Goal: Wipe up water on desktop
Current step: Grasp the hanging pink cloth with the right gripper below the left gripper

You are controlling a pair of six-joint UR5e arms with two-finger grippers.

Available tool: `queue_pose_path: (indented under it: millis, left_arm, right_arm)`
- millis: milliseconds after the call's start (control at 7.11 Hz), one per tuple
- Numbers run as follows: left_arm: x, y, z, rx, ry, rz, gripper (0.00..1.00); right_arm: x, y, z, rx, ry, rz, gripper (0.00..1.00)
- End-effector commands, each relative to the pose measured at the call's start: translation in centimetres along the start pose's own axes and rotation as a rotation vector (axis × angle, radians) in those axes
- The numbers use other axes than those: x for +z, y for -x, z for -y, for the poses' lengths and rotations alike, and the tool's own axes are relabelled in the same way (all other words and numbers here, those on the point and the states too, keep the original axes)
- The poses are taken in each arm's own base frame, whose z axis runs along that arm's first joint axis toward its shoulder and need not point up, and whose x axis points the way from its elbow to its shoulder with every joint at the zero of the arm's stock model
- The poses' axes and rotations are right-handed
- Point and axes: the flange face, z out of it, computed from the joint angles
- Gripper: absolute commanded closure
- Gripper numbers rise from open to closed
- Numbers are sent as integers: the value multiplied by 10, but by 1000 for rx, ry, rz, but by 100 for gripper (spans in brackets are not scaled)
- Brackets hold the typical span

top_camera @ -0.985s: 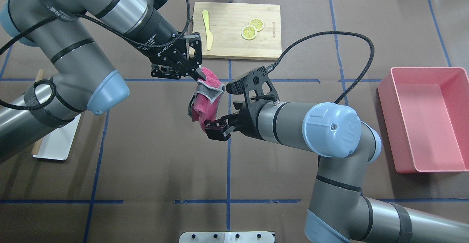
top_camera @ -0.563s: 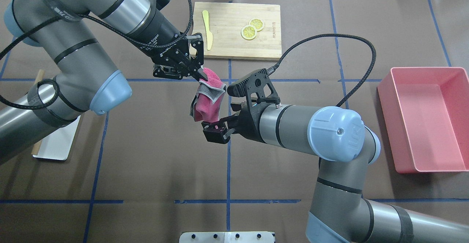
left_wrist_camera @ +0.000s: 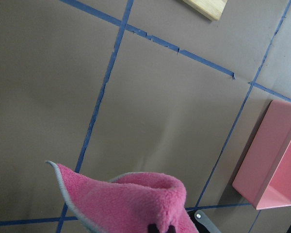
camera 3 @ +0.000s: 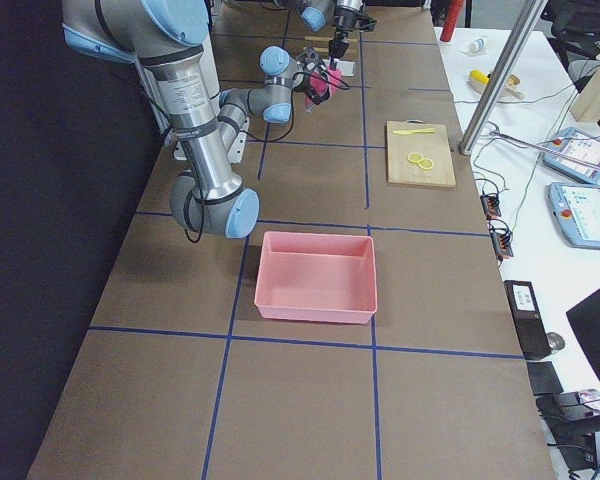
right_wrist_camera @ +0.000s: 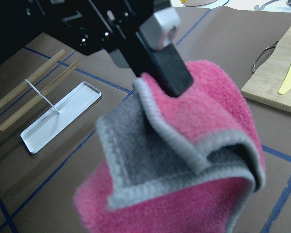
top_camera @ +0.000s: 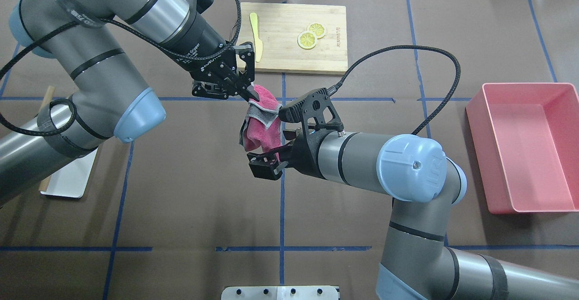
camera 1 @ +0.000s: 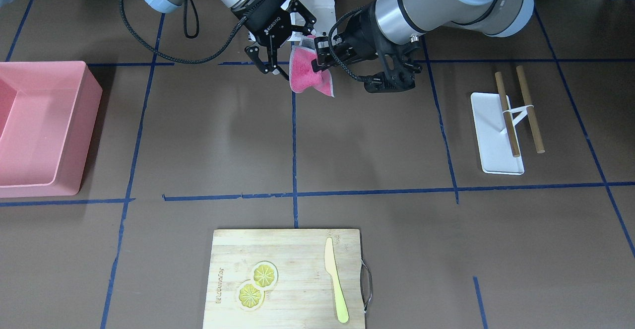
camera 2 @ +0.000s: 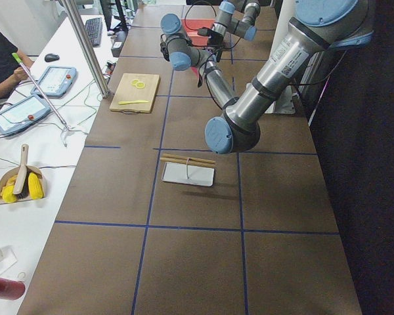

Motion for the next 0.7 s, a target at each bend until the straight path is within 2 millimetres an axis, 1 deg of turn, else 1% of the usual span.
queue_pose_path:
  millis: [0,141,281,563]
  left_arm:
    - [1,1,0,-1,1,2,100]
    - [1,2,1,-2,1,3,100]
    - [3,2,3,-6,1,5,100]
    - [2,2,3,-3,1,4,99]
  right_arm:
    - [-4,1,2,15,-11,3,57]
    - [-5,1,2,19,-12,4,97]
    - [-5,2,3,19,-14,4,100]
    - [-7,3,4,39,-17,7,100]
